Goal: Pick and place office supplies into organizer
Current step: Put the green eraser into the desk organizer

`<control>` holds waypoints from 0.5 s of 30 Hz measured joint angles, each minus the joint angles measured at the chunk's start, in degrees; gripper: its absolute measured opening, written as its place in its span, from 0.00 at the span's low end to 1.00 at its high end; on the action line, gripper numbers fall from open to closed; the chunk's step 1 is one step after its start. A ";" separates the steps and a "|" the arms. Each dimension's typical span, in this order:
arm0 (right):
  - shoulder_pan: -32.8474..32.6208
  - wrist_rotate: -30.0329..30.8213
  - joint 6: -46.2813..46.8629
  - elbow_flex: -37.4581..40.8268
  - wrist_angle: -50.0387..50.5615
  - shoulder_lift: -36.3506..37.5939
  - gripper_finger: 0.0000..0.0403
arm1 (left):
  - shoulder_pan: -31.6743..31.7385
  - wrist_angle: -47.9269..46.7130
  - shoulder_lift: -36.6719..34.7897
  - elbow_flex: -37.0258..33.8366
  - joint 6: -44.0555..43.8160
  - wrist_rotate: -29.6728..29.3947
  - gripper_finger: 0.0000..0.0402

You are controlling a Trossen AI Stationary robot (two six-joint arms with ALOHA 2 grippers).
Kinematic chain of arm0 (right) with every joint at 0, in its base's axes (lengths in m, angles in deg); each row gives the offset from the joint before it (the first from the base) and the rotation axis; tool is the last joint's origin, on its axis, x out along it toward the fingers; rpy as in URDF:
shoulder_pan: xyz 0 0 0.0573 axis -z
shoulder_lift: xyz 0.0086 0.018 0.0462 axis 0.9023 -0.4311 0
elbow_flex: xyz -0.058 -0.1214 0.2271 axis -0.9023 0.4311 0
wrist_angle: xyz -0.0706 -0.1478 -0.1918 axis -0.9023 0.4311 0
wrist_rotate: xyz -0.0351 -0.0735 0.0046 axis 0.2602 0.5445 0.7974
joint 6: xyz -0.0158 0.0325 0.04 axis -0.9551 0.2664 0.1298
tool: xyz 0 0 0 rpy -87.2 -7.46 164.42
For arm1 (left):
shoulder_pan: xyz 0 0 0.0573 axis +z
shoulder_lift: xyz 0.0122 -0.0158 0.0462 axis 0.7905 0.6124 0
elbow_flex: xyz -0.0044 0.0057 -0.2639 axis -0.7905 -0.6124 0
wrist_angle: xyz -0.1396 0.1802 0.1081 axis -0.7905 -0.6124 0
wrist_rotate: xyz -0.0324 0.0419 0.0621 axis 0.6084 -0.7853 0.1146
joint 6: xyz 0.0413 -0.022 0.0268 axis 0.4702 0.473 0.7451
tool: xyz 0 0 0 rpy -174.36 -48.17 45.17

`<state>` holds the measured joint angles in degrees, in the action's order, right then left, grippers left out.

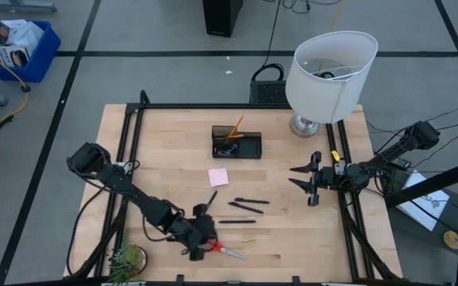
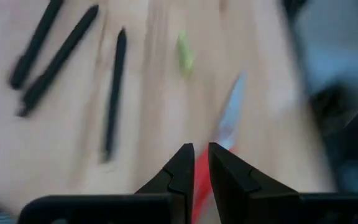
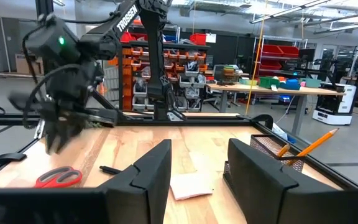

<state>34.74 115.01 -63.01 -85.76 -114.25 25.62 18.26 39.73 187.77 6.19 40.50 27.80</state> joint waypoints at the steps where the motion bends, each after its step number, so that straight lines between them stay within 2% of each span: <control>1: 0.00 0.00 0.00 -0.02 0.02 0.00 0.38 | 0.04 2.25 -0.35 0.00 -5.88 -0.03 0.13; 4: 0.00 0.00 -0.01 -0.02 0.02 0.00 0.38 | 0.42 7.28 -0.97 0.00 -27.04 -4.07 0.13; 7: -0.02 0.02 0.00 0.00 0.02 0.02 0.38 | 0.78 6.64 -2.58 -0.07 -47.35 -7.71 0.13; 13: -0.01 0.00 0.00 -0.01 0.00 0.00 0.38 | 0.41 4.59 -2.53 -0.07 -74.09 -7.91 0.13; 15: -0.02 0.00 -0.02 -0.02 0.00 0.02 0.38 | 0.41 3.28 -2.70 0.01 -87.12 -8.44 0.13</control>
<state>34.73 115.01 -63.03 -85.78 -114.25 25.64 18.67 43.01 185.07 6.21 -46.62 19.36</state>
